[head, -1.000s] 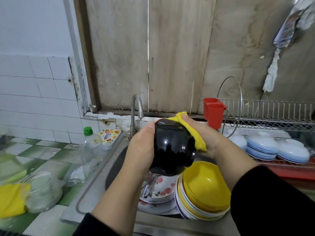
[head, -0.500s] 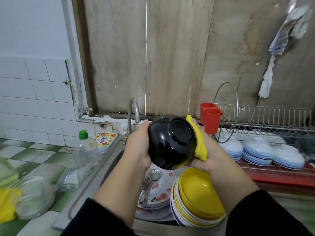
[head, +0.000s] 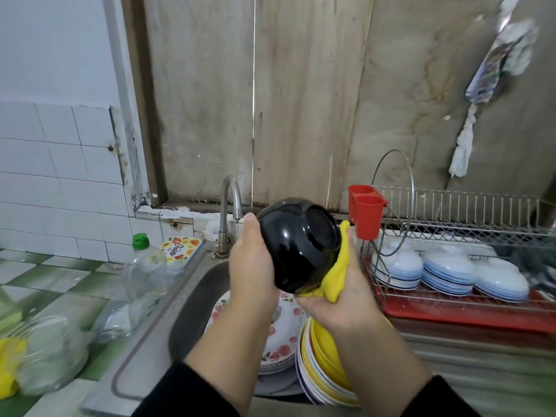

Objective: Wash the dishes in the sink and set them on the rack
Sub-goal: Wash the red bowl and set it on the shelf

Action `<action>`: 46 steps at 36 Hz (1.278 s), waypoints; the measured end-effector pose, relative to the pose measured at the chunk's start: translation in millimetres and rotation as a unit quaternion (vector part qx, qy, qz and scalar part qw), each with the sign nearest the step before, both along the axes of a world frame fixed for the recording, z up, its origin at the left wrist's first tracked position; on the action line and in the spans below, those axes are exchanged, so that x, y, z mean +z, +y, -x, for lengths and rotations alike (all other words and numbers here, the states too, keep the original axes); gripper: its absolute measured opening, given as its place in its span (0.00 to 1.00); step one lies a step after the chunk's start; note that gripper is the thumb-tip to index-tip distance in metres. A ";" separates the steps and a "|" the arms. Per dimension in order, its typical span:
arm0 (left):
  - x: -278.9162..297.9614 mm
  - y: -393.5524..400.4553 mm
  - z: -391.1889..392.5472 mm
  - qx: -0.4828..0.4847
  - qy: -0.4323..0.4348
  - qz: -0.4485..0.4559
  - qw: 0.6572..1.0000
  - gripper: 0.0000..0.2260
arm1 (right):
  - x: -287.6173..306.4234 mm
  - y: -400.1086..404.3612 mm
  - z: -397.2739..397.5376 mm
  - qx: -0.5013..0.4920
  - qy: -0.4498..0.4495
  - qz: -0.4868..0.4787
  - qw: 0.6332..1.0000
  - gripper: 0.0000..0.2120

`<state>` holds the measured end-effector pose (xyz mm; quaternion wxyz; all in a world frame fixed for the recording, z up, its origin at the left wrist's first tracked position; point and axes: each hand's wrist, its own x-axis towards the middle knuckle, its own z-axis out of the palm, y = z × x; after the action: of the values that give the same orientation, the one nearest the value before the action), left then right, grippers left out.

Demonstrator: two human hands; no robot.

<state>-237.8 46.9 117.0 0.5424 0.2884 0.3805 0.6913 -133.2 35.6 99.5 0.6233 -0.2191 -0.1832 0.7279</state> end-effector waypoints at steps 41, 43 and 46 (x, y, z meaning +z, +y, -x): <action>-15.8 -11.2 8.9 -0.351 0.010 -0.022 0.936 0.40 | -16.7 -23.3 -19.5 -0.250 -0.709 -0.394 0.528 0.23; -15.8 -9.9 10.3 -0.355 -0.024 -0.008 0.935 0.41 | -8.3 -24.5 -25.5 -0.208 -0.739 -0.414 0.489 0.23; -17.1 -10.6 9.6 -0.367 -0.084 0.017 0.926 0.39 | 0.6 -26.4 -32.4 -0.196 -0.780 -0.432 0.407 0.23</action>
<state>-247.5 36.3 99.9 0.7928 0.3394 0.2131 0.4592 -100.8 9.2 100.1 0.3485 -0.4238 -0.8325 -0.0760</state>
